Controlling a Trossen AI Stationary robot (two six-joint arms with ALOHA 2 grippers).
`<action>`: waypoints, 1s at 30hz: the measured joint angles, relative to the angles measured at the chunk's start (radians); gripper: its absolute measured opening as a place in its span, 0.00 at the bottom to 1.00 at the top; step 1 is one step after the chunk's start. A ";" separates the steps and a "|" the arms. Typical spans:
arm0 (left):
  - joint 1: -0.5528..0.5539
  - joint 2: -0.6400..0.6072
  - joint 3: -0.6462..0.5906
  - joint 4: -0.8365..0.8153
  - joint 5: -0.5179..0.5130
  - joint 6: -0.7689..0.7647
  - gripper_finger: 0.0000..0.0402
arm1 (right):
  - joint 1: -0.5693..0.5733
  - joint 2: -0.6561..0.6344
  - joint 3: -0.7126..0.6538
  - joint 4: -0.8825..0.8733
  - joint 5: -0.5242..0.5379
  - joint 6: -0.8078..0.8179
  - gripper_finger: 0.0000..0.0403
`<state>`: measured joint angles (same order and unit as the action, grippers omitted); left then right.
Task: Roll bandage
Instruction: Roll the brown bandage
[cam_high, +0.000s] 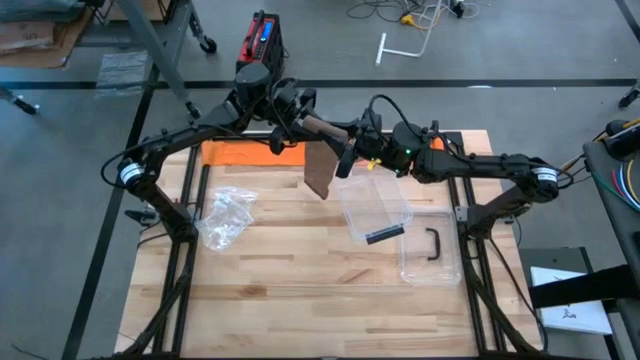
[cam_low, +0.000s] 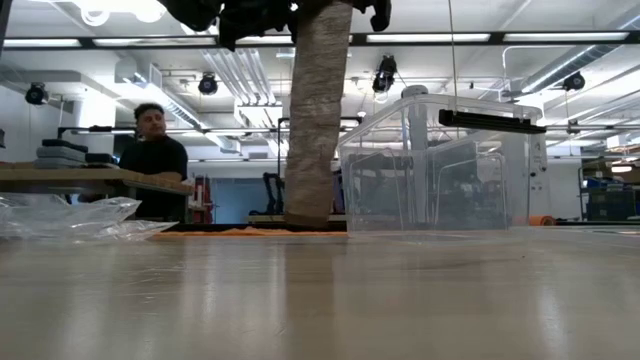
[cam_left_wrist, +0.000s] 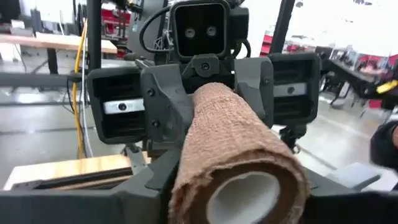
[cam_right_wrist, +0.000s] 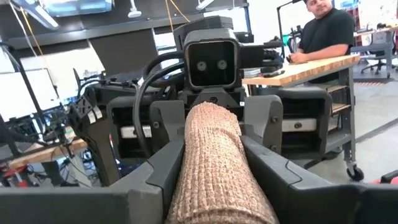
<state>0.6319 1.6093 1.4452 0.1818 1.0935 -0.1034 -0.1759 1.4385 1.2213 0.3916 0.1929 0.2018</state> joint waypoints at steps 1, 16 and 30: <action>0.001 0.000 0.000 -0.001 0.000 0.035 0.35 | 0.000 0.000 0.000 0.001 0.000 0.019 0.36; 0.005 -0.003 -0.003 -0.007 -0.005 0.454 0.29 | 0.001 -0.002 0.003 -0.007 -0.022 0.350 0.64; 0.019 -0.008 -0.004 -0.036 0.077 0.414 0.26 | 0.002 -0.008 0.003 -0.069 -0.025 0.301 0.61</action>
<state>0.6510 1.6012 1.4414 0.1459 1.1710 0.3107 -0.1734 1.4307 1.2240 0.3229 0.1677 0.5026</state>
